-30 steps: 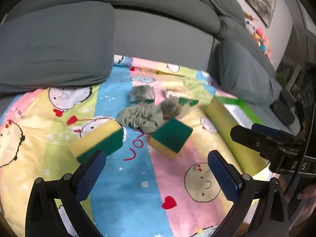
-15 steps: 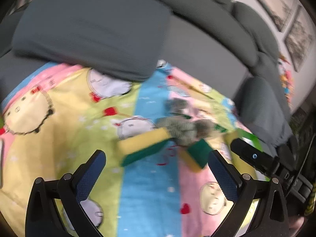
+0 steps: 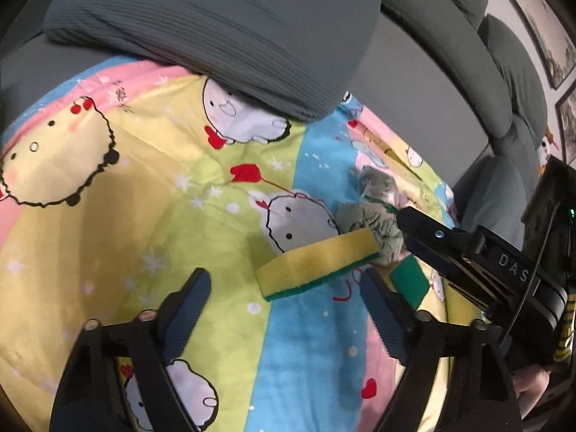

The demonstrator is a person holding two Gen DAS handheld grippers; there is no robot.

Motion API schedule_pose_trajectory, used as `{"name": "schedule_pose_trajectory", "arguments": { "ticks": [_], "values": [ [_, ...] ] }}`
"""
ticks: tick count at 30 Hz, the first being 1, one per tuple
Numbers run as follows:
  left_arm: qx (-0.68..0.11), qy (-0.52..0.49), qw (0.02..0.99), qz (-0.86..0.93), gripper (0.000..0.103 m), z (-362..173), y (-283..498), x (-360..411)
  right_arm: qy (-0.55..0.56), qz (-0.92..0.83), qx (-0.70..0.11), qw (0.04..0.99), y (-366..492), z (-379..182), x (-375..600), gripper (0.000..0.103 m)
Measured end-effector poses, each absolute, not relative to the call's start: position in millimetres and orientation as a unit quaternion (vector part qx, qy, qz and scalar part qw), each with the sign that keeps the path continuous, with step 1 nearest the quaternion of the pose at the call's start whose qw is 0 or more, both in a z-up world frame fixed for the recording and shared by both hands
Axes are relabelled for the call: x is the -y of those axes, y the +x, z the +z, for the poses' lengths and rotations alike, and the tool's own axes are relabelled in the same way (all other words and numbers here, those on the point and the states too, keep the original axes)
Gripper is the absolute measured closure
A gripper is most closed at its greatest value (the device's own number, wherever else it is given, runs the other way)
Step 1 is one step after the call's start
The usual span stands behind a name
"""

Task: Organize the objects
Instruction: 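Move both grippers to the large yellow-green sponge and close them on it, then lift the held sponge with both grippers and carry it over the white box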

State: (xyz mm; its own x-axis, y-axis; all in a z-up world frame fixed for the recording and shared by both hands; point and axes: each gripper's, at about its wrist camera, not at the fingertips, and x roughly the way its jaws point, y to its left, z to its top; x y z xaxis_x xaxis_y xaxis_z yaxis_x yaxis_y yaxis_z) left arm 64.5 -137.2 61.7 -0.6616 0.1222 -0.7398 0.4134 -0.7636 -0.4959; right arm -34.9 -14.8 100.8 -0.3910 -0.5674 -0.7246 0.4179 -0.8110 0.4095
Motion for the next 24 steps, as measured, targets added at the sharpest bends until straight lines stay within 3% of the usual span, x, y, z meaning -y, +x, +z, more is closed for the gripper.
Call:
{"name": "schedule_pose_trajectory", "arguments": {
  "ticks": [8, 12, 15, 24],
  "values": [
    [-0.347, 0.428, 0.056, -0.833, 0.027, 47.6, 47.9, 134.0, 0.511, -0.796, 0.090, 0.313, -49.5, 69.1, 27.1, 0.055],
    [-0.355, 0.435, 0.041, -0.826, 0.049, 45.6, 44.5, 128.5, 0.532, -0.776, 0.103, 0.323, -51.4, 53.7, 27.8, 0.057],
    [-0.359, 0.428, 0.034, -0.829, 0.050, 50.2, 44.5, 121.9, 0.535, -0.767, 0.125, 0.330, -49.6, 51.9, 23.5, 0.060],
    [-0.311, 0.392, 0.028, -0.865, 0.050, 80.0, 53.7, 95.2, 0.501, -0.787, 0.121, 0.340, -33.3, 75.6, 5.7, 0.058]
  ]
}}
